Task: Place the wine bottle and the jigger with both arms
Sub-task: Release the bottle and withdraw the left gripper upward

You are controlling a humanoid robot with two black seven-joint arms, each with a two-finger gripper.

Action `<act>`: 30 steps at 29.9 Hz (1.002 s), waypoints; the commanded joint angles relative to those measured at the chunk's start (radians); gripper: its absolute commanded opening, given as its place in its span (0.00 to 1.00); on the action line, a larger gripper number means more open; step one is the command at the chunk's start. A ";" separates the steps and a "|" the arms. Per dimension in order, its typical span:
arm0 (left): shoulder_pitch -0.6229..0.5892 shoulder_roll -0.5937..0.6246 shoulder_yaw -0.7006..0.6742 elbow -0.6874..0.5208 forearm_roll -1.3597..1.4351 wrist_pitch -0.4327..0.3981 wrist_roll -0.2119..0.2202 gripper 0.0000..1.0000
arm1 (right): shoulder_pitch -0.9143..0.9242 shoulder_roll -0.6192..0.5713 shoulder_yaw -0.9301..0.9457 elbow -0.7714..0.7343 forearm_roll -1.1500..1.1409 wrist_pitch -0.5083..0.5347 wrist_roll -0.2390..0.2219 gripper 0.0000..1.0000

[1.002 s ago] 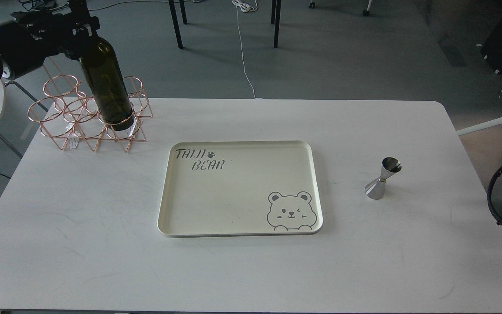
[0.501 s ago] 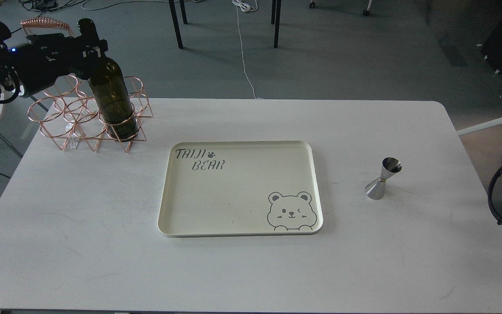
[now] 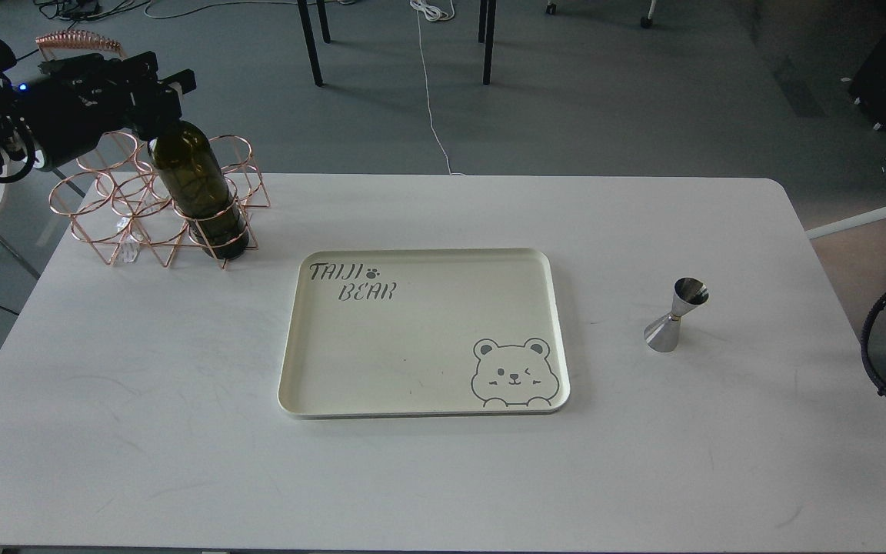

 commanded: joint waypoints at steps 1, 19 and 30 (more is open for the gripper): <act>-0.006 0.001 -0.019 0.000 -0.144 0.002 0.000 0.91 | -0.003 0.000 0.000 0.000 0.000 0.000 0.000 0.97; -0.014 0.090 -0.019 0.028 -1.077 -0.046 0.000 0.98 | 0.020 0.000 0.003 0.002 0.000 0.000 0.000 0.99; 0.029 0.064 -0.019 0.144 -1.592 -0.197 0.000 0.98 | 0.068 0.002 0.008 0.005 0.000 0.000 0.000 0.99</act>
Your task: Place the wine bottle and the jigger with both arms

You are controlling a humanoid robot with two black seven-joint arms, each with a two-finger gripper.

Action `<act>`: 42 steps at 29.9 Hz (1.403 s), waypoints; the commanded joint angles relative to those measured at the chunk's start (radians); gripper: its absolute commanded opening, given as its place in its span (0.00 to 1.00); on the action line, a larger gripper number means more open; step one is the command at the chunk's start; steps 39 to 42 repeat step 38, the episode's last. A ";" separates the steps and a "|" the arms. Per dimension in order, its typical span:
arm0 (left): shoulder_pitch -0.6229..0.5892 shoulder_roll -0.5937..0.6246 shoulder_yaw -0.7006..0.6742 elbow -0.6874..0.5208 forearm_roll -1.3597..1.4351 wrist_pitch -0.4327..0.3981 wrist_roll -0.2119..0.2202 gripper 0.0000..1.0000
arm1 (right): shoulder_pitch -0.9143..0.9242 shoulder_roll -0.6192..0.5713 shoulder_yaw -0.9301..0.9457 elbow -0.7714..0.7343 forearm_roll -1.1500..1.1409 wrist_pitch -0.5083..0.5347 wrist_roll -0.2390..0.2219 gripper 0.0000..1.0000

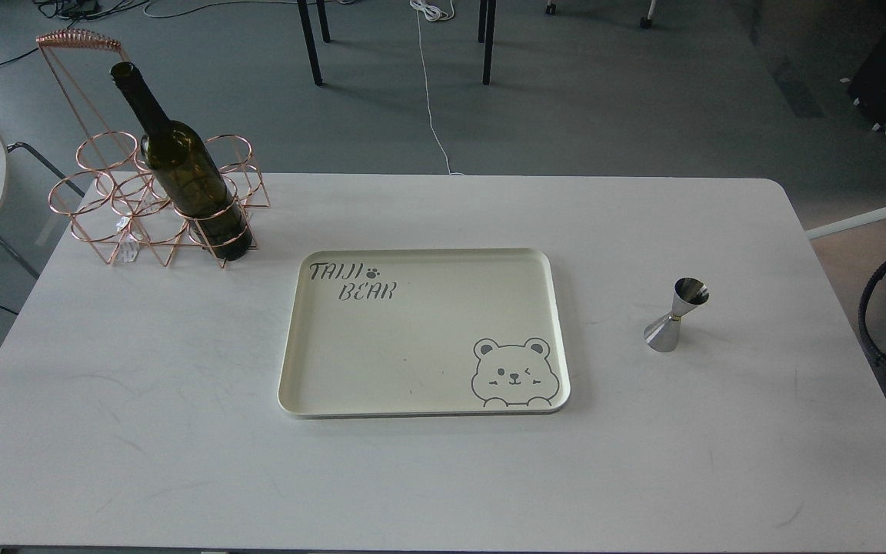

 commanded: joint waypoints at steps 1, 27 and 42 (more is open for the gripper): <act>0.029 -0.009 0.000 0.041 -0.261 -0.061 0.000 0.98 | -0.001 0.000 -0.004 -0.001 0.000 0.000 0.000 0.99; 0.358 -0.205 -0.223 0.186 -0.766 -0.391 0.036 0.99 | -0.132 0.071 0.028 -0.006 0.143 0.000 -0.110 0.99; 0.370 -0.196 -0.219 0.181 -0.751 -0.391 0.033 0.99 | -0.146 0.074 0.008 -0.003 0.126 0.000 -0.111 0.99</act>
